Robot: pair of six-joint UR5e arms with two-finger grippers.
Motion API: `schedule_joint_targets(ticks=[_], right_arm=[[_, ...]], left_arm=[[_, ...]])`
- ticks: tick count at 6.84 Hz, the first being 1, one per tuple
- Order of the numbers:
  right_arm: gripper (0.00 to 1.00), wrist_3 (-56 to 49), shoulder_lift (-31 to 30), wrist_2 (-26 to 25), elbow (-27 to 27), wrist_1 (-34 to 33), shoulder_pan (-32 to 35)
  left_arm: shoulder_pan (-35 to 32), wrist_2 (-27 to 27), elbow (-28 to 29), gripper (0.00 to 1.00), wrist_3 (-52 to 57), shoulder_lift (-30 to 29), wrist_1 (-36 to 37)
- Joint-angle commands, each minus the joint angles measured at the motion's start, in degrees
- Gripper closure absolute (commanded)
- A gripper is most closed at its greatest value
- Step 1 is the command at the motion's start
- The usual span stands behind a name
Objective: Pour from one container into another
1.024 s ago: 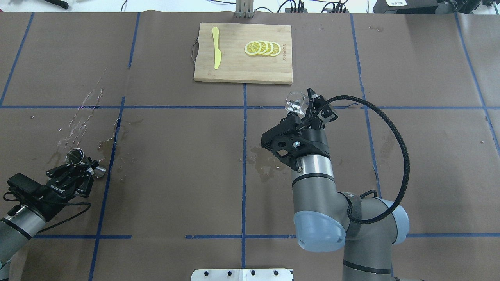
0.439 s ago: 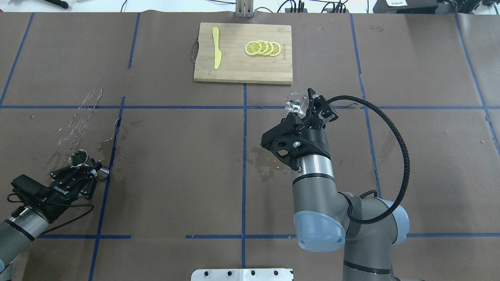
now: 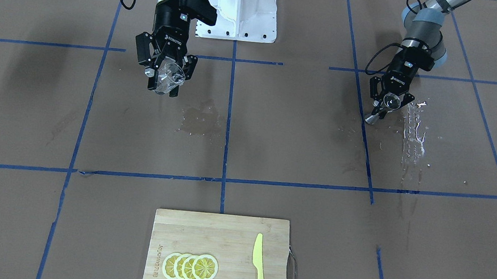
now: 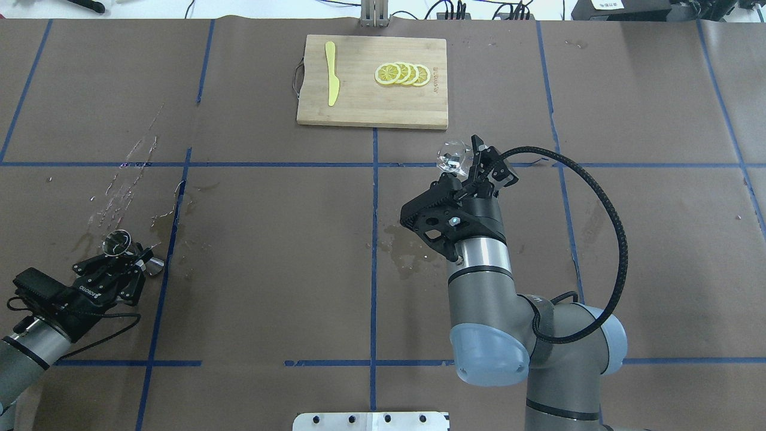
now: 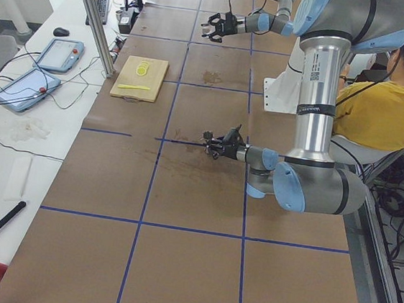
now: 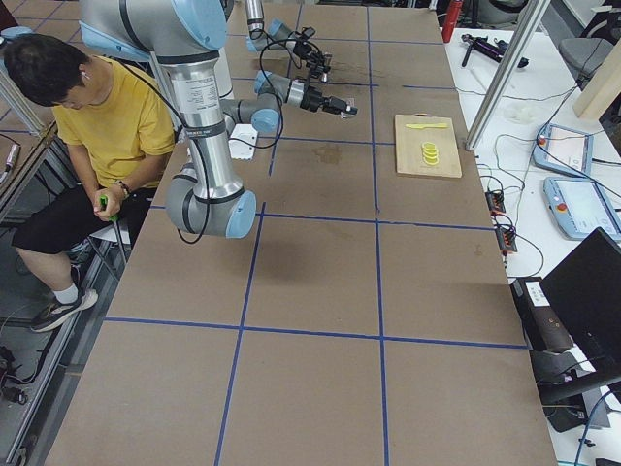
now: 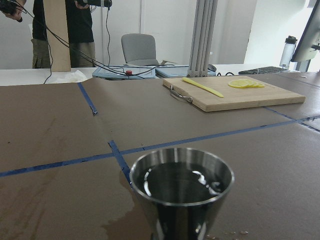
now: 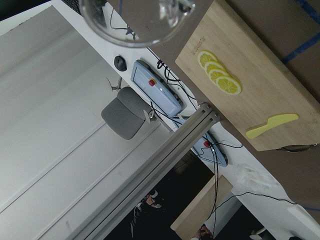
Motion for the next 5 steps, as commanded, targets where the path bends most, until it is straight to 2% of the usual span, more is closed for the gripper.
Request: schedule_joint_targets(ticks=[1, 5], right_arm=[[1.0, 0.0, 0.0, 0.0, 0.0, 0.0, 0.0], [1.0, 0.0, 0.0, 0.1, 0.0, 0.0, 0.0]], left_arm=[[0.0, 0.1, 0.0, 1.0, 0.0, 0.1, 0.0], [0.1, 0.2, 0.0, 1.0, 2.4, -0.2, 0.0]])
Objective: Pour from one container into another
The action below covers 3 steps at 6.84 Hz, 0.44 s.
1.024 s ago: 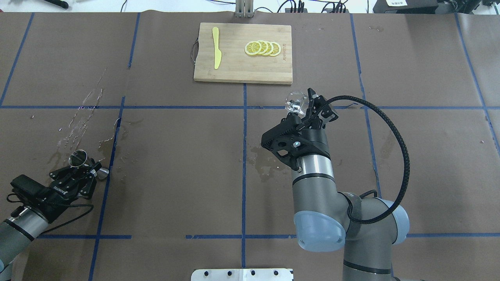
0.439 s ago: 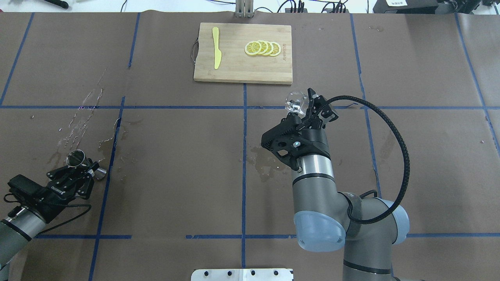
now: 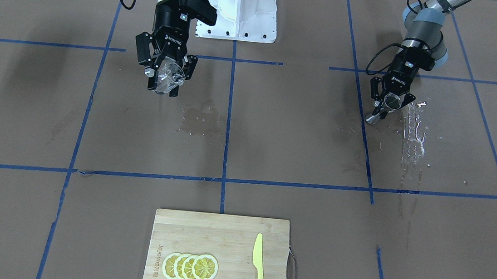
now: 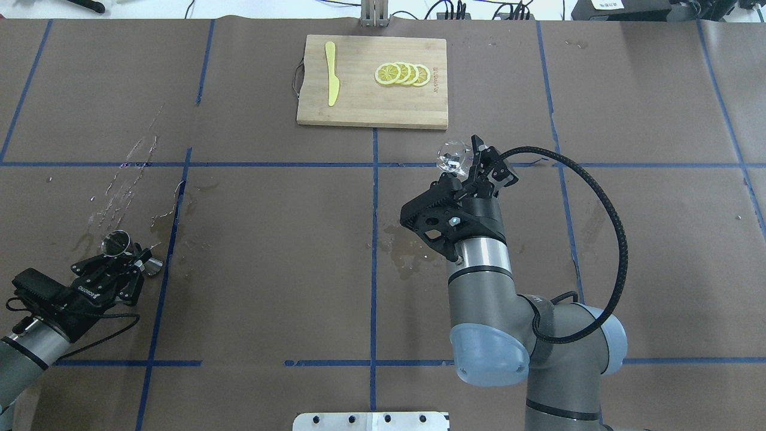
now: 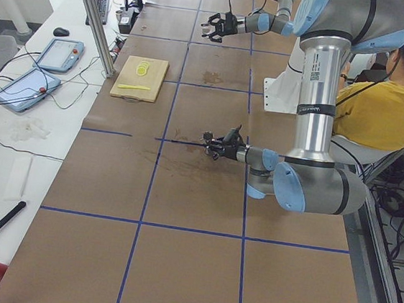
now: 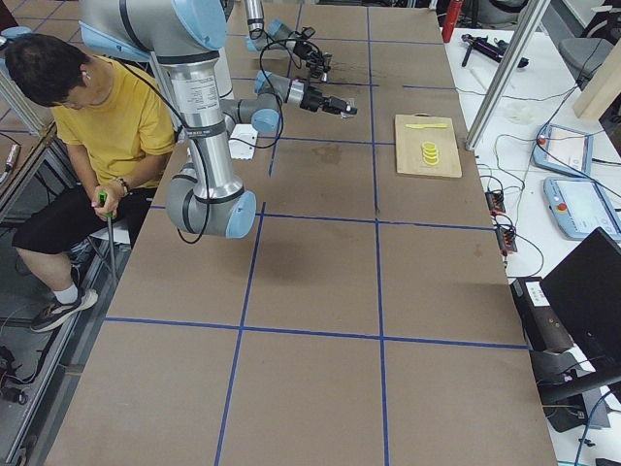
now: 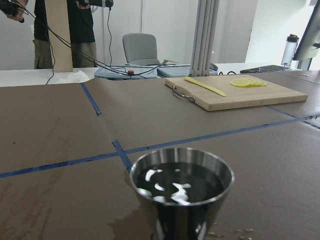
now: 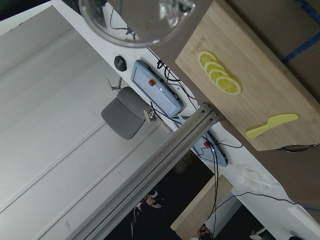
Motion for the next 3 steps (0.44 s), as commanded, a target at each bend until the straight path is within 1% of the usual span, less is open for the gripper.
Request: schedule_joint_targets(ticks=[1, 3], right_arm=[[1.0, 0.0, 0.0, 0.1, 0.0, 0.0, 0.0], [1.0, 0.0, 0.0, 0.1, 0.0, 0.0, 0.0]], left_arm=[[0.0, 0.1, 0.0, 1.0, 1.5, -0.3, 0.0], [0.0, 0.0, 0.0, 1.0, 1.5, -0.5, -0.1]])
